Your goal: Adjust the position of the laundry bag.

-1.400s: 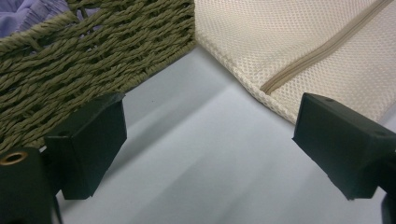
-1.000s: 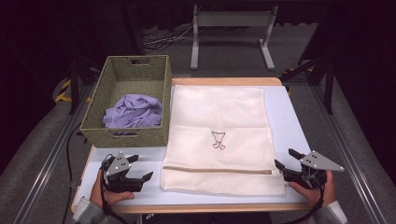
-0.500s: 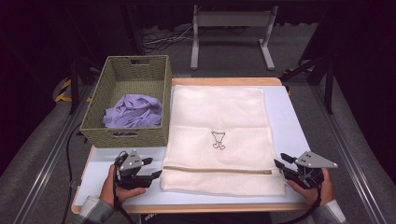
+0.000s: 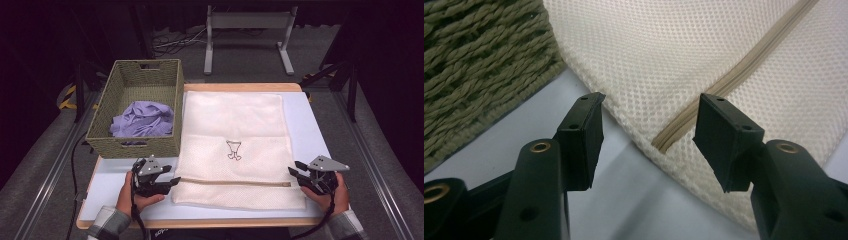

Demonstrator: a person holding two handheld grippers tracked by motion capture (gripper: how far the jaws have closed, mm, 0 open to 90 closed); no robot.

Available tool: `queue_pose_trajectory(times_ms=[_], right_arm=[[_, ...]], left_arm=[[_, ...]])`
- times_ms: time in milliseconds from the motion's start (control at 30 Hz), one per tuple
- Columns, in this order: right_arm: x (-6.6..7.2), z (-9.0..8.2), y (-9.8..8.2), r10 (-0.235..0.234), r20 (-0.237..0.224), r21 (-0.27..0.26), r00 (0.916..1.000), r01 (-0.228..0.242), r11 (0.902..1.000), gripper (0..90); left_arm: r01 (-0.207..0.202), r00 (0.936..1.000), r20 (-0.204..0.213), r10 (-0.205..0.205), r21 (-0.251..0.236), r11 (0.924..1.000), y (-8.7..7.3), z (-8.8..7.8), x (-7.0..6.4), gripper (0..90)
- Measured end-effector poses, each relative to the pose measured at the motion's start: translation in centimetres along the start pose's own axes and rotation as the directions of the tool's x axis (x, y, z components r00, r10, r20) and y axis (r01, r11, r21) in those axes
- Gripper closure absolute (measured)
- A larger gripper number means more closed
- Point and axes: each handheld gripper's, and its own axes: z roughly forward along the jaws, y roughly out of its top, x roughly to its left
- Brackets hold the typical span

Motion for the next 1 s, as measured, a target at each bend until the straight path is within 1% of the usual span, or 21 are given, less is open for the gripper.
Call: queue_pose_trajectory(times_ms=[33,133,200,233,267,300,367,400,467,533,567,600,700,767,833,900,967,1000], right_arm=[[0.0,0.1,0.1,-0.002,-0.003,0.000,1.0000,0.002,1.0000,63.9],[0.1,0.3,0.2,-0.009,-0.003,0.004,1.0000,0.009,0.9999,63.0],[0.1,0.4,0.3,-0.011,-0.002,0.007,0.9999,0.011,0.9999,62.5],[0.1,0.5,0.3,-0.008,-0.001,0.008,1.0000,0.008,0.9999,62.5],[0.0,0.5,0.3,-0.004,0.002,0.011,1.0000,0.004,0.9999,62.4],[0.0,0.5,0.3,-0.004,0.002,0.011,1.0000,0.004,0.9999,62.4],[-0.2,0.7,0.2,0.009,0.006,0.019,0.9999,-0.009,0.9998,61.8],[-0.3,0.7,0.2,0.013,0.008,0.025,0.9999,-0.013,0.9996,61.8],[-0.4,0.9,0.2,0.018,0.015,0.037,0.9997,-0.019,0.9991,61.9],[-0.5,0.9,0.2,0.023,0.017,0.044,0.9996,-0.024,0.9988,61.9],[-0.5,1.0,0.2,0.025,0.019,0.048,0.9995,-0.026,0.9985,61.8],[-0.6,1.0,0.1,0.035,0.021,0.057,0.9992,-0.036,0.9977,60.9],[-0.9,1.3,-0.1,0.050,0.023,0.082,0.9985,-0.052,0.9953,57.9],[-1.0,1.4,-0.2,0.059,0.024,0.090,0.9980,-0.061,0.9941,58.0],[-1.1,1.5,-0.2,0.068,0.016,0.093,0.9976,-0.069,0.9933,58.7],[-1.1,1.6,-0.2,0.074,0.008,0.097,0.9973,-0.074,0.9925,61.6],[-1.2,1.7,-0.2,0.082,-0.008,0.102,0.9966,-0.081,0.9915,64.9],[-1.3,1.7,-0.2,0.095,-0.020,0.105,0.9952,-0.093,0.9902,66.3]], left_arm=[[0.001,1.0000,-0.007,-0.001,0.003,1.0000,0.1,0.2,0.0,44.8],[0.003,0.9999,-0.011,-0.003,0.009,1.0000,0.3,0.6,-0.1,45.1],[0.000,0.9999,-0.015,0.000,0.016,0.9999,0.4,0.8,-0.1,47.0],[0.010,0.9999,-0.014,-0.009,0.016,0.9998,0.4,1.0,-0.1,47.4],[0.004,0.9999,-0.014,-0.004,0.027,0.9996,0.5,1.2,-0.2,47.9],[0.004,0.9999,-0.014,-0.004,0.027,0.9996,0.5,1.2,-0.2,51.5],[-0.009,0.9998,-0.016,0.010,0.031,0.9995,0.6,1.4,-0.2,53.0],[-0.010,0.9997,-0.020,0.011,0.037,0.9993,0.7,1.4,-0.2,55.1],[-0.013,0.9998,-0.012,0.014,0.045,0.9989,0.7,1.6,-0.2,59.3],[-0.037,0.9992,-0.010,0.038,0.058,0.9976,0.8,1.7,-0.2,64.0],[-0.047,0.9988,-0.013,0.047,0.064,0.9968,0.9,1.8,-0.3,64.8],[-0.044,0.9989,-0.015,0.045,0.067,0.9968,0.9,1.9,-0.3,65.6],[-0.035,0.9991,-0.021,0.037,0.070,0.9969,0.9,2.0,-0.3,65.3],[-0.023,0.9994,-0.025,0.025,0.071,0.9972,0.9,2.1,-0.2,61.5],[-0.020,0.9994,-0.025,0.022,0.074,0.9970,0.8,2.1,-0.2,60.9],[-0.018,0.9993,-0.030,0.020,0.073,0.9971,0.8,2.2,-0.2,60.9],[-0.030,0.9992,-0.026,0.032,0.074,0.9968,0.8,2.2,-0.3,63.8],[-0.033,0.9992,-0.022,0.035,0.073,0.9968,0.8,2.2,-0.3,65.5]])
